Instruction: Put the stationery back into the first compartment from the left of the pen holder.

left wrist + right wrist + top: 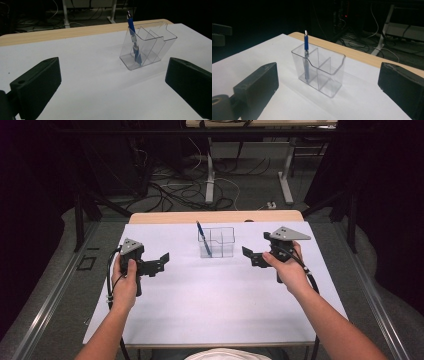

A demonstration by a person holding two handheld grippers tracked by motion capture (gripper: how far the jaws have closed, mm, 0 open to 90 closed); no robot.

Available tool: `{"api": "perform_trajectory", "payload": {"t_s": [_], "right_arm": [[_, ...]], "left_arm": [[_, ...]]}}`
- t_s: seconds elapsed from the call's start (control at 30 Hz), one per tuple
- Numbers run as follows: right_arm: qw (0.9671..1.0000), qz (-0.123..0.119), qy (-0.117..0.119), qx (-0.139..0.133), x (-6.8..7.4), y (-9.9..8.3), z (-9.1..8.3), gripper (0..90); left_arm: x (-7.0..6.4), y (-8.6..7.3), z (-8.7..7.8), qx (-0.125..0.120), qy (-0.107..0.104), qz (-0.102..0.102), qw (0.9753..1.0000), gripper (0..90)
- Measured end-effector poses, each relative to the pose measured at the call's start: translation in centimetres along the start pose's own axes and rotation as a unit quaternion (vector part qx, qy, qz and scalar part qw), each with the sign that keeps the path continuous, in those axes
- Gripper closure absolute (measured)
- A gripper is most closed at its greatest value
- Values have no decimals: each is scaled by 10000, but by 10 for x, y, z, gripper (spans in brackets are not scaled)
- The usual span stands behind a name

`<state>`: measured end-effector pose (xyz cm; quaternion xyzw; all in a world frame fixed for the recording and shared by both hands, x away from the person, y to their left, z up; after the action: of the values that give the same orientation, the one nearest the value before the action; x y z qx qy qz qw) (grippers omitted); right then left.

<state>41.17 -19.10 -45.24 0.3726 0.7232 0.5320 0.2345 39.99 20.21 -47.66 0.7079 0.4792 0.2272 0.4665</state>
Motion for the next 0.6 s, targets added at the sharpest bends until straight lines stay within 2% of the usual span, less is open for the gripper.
{"api": "perform_trajectory", "payload": {"t_s": [0.03, 0.23, 0.4, 0.57, 0.6], "right_arm": [[10000, 62, -39, 3, -2, -3, -4, 21], [9997, 60, -236, -27, -17, -23, -25, 0], [9991, 195, -356, 80, -28, -44, -39, 0], [9971, 338, -675, 106, -42, -68, -46, 0], [9966, 374, -708, 189, -44, -72, -49, 0]], "left_arm": [[0, 0, -1, -8, -21, -50, 10000, 3], [2, -5, -8, -10, -12, -63, 10000, 3], [7, -12, -12, 36, 30, -125, 9999, 3], [14, -22, -15, 122, 82, -219, 9997, 3], [16, -23, -16, 132, 94, -224, 9996, 4]]}}
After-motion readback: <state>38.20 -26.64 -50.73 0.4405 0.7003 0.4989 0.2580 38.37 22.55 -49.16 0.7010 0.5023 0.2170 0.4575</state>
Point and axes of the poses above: each handheld gripper's, and its own axes: z roughly forward along the jaws, y roughly out of its top, x roughly to its left, the point moved 3 cm from there along z, roughly forward along the jaws, and after that the axes turned 1 degree about x, right-handed, at the moved point
